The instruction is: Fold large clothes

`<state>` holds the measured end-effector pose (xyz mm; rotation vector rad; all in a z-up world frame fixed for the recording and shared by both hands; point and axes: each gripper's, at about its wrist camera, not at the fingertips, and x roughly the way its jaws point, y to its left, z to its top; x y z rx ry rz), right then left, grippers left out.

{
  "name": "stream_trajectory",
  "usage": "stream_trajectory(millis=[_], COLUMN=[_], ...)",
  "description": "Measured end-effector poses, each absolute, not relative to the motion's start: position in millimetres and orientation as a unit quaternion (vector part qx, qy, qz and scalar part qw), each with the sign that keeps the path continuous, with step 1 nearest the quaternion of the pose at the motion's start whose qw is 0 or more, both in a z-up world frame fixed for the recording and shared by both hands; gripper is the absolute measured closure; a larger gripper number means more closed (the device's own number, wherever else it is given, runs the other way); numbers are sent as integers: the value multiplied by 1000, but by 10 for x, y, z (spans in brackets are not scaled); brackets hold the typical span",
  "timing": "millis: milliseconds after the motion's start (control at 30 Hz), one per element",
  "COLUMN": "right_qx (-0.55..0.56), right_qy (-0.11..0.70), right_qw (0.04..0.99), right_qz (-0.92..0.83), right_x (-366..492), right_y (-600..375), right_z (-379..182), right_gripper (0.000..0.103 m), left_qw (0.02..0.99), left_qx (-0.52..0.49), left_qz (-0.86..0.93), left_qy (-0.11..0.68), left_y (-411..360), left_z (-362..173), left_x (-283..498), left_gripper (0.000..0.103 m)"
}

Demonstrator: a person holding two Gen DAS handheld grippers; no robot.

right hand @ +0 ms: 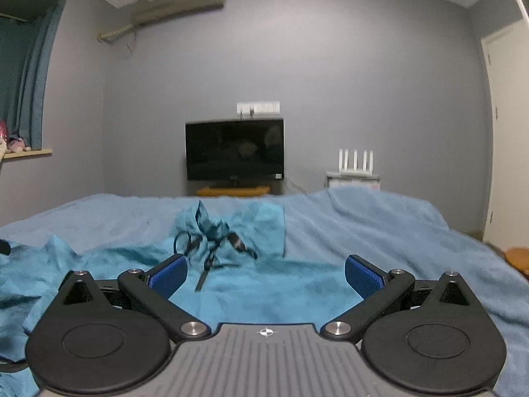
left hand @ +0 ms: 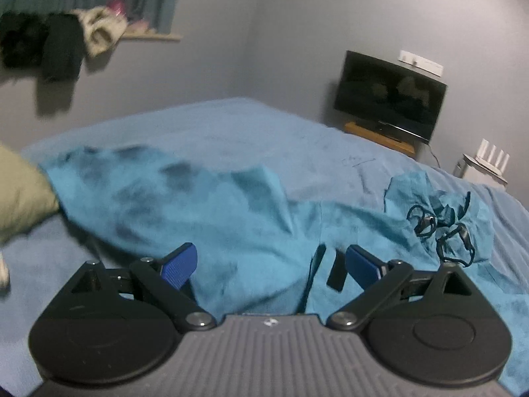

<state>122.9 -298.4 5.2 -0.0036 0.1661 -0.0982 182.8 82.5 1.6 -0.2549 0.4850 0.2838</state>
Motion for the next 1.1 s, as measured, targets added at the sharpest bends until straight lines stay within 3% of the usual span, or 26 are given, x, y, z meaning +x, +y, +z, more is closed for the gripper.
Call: stream_trajectory(millis=[133,267,500,800,933,1100], right_qx=[17,111,168,194,215,226], right_qy=[60,63,204,286,311,335], right_qw=[998,988,955,927,916,907], right_qz=[-10,84,136,146,132,123], right_x=[1085,1049,1433,1696,1833,1946], right_y=[-2966,-3148,-3190,-3113,-3151,-3153], right_z=[174,219,-56,-366,-491,-594], right_gripper=[0,0,0,0,0,0], left_qw=[960,955,921,876,855,849], left_qx=[-90,-92,-106,-301,-347,-333], left_qz=[123,123,208,207,219,244], left_qy=[235,252,312,315,317,329], left_y=[1038,1521,2563,3515,3743,3959], left_z=[250,410,164,-412,-571,-709], left_x=[1920,1972,1937,1800,2000,2245], left_gripper=[4,2,2,3,13,22])
